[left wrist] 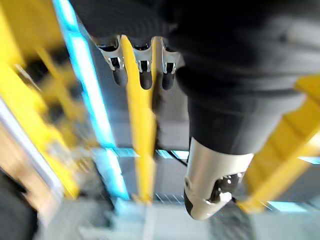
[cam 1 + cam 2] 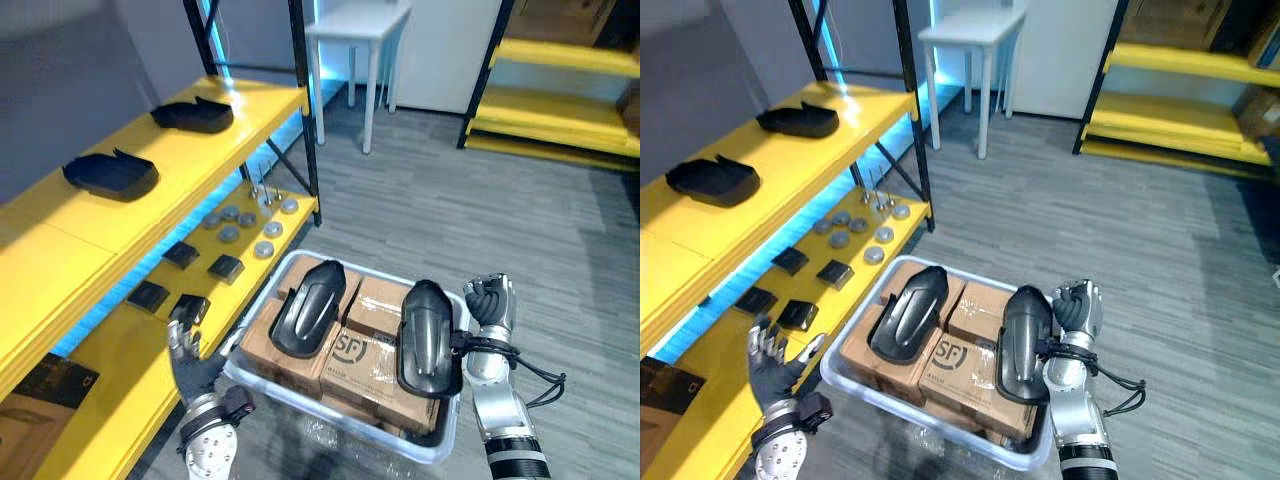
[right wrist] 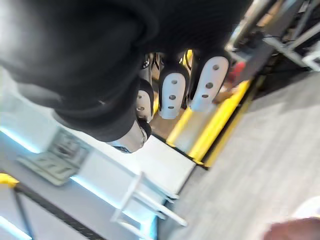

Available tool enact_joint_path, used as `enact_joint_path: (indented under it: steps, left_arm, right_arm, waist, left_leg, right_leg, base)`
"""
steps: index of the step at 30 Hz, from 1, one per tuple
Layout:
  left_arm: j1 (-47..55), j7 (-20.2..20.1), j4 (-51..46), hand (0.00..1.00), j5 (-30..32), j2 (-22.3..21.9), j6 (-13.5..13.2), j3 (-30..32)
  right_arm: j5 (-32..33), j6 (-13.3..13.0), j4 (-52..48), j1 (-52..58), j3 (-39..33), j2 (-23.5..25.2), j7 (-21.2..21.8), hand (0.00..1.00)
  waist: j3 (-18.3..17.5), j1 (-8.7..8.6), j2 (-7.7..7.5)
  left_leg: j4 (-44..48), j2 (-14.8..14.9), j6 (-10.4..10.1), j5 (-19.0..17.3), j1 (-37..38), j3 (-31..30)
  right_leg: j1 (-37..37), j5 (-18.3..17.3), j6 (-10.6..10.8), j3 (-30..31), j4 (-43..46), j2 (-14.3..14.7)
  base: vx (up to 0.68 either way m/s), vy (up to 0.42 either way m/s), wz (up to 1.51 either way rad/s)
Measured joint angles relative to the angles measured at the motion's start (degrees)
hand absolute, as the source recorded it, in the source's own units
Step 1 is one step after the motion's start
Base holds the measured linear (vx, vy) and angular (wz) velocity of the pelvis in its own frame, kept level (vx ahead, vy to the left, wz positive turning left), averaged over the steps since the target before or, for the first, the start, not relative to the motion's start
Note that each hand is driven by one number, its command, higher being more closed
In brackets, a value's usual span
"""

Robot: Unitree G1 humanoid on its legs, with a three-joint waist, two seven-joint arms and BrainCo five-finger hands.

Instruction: Walk over and take plastic housings, then place them on the shelf

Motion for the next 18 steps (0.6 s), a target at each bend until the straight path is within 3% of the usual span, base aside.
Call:
enact_joint_path:
  steps: [1,2,8,12,15,18]
  left_arm:
    - [-0.9,-0.1,0.0,0.0,0.0,0.1,0.0,-1.3]
    - [-1.8,-0.9,-0.1,0.0,0.0,0.1,0.0,-2.8]
    - [-2.0,-3.3,-0.1,0.0,-0.4,2.1,-0.1,-6.6]
    - [-2.0,-4.1,-0.1,0.0,-1.8,5.5,-0.3,-10.4]
    - [-3.0,-4.5,-0.2,0.0,-3.6,6.1,-0.7,-12.2]
    - [-4.9,-4.5,-0.6,0.0,-3.8,6.5,-1.2,-13.7]
  right_arm:
    - [0.0,-0.1,0.0,0.0,0.8,0.0,-0.1,1.0]
    - [0.0,-0.3,0.1,0.0,2.1,0.1,0.0,0.0]
    - [0.2,-0.8,5.3,-0.2,2.5,0.7,0.0,0.0]
    - [5.3,-0.1,20.4,-5.2,-0.9,0.1,-0.4,0.0]
    - [9.6,0.7,29.2,-12.1,-4.3,-2.9,-0.7,0.0]
    - [12.0,1.0,36.0,-20.9,-5.4,-8.4,-1.6,0.0]
  waist:
    - [-0.1,-0.02,-0.05]
    - [-0.6,-0.21,-0.21]
    - [-1.7,-1.23,-1.31]
    - [-1.9,-1.1,-1.72]
    - [0.6,-1.11,-1.04]
    - [4.4,-1.14,1.11]
  left_leg:
    - [-0.5,0.0,0.0,0.3,0.6,0.0]
    - [-1.1,0.0,-0.1,0.8,0.8,0.0]
    - [-3.3,0.2,0.0,2.3,1.4,0.3]
    - [-2.3,0.4,-0.5,2.8,-1.6,0.8]
    - [0.1,0.2,-0.5,2.9,-4.9,0.5]
    - [1.7,-0.1,-0.7,3.1,-8.0,0.0]
  right_leg:
    - [0.3,0.0,0.0,0.0,0.0,-0.1]
    - [0.4,0.0,0.0,-0.1,0.0,-0.2]
    - [0.0,0.2,-0.2,0.3,0.0,-0.1]
    - [-2.8,1.4,-0.7,1.1,0.1,0.2]
    - [-5.3,2.3,-0.9,1.0,0.6,0.3]
    - [-8.1,2.6,-0.9,0.8,2.2,0.1]
  base:
    - [-0.05,-0.008,0.04]
    - [-0.07,-0.008,0.03]
    - [-0.08,-0.006,-0.02]
    - [-0.04,-0.001,-0.08]
    - [-0.07,0.011,0.02]
    - [-0.13,0.021,0.05]
